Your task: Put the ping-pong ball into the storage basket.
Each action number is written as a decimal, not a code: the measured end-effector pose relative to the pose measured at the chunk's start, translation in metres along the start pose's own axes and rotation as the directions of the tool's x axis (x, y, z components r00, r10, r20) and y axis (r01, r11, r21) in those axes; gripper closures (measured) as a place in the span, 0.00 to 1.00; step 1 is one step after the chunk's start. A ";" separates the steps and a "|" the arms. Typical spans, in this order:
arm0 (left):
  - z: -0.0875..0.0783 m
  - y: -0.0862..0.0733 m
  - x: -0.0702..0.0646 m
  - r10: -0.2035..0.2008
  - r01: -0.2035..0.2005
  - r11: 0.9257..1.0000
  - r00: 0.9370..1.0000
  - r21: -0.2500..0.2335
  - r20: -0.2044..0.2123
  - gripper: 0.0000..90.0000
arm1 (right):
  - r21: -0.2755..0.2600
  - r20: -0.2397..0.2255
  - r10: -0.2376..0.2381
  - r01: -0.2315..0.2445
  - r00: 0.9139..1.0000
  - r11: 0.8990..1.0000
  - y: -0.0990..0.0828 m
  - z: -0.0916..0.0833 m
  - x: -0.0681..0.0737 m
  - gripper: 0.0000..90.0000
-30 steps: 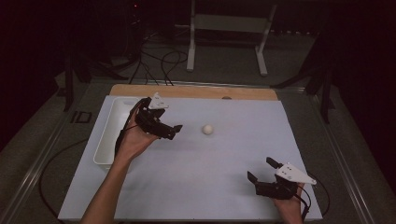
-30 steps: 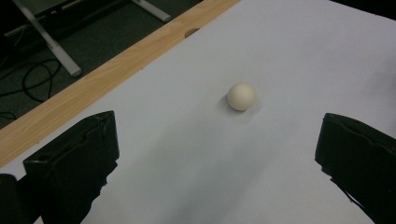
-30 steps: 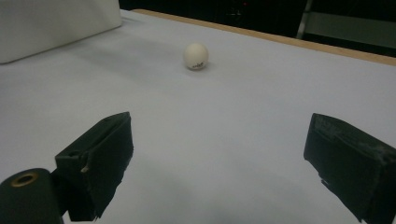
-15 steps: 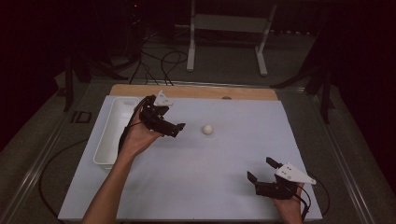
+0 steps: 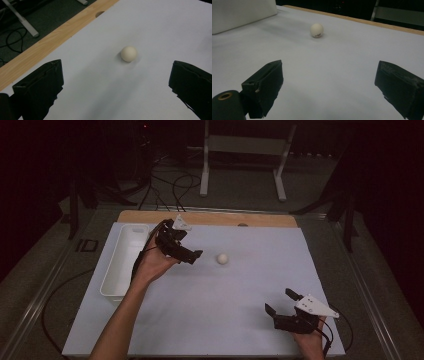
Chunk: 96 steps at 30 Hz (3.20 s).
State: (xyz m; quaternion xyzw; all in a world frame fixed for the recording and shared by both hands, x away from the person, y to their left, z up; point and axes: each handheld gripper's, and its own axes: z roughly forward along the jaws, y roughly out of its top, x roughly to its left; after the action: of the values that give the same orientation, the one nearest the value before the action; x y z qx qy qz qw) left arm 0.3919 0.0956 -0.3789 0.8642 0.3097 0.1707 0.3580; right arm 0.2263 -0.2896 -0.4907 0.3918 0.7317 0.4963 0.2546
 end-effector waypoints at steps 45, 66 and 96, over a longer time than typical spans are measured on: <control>0.034 0.040 -0.004 0.061 -0.067 0.989 0.997 0.133 0.049 0.00 | -0.003 -0.002 0.002 -0.002 1.000 1.000 0.000 0.000 -0.001 0.09; 0.049 0.063 -0.001 0.094 -0.105 0.979 0.993 0.176 0.070 0.00 | -0.004 -0.002 0.006 -0.006 1.000 1.000 0.000 -0.001 -0.002 0.09; 0.078 0.073 0.004 0.071 -0.099 0.969 0.989 0.224 0.129 0.00 | -0.005 -0.004 0.002 -0.002 1.000 1.000 0.000 -0.002 -0.002 0.09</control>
State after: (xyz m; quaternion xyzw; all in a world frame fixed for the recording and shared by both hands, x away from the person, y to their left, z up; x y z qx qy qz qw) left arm 0.4660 0.0177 -0.3791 0.9210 0.2679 0.0968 0.2658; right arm 0.2264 -0.2922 -0.4901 0.3908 0.7307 0.4990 0.2538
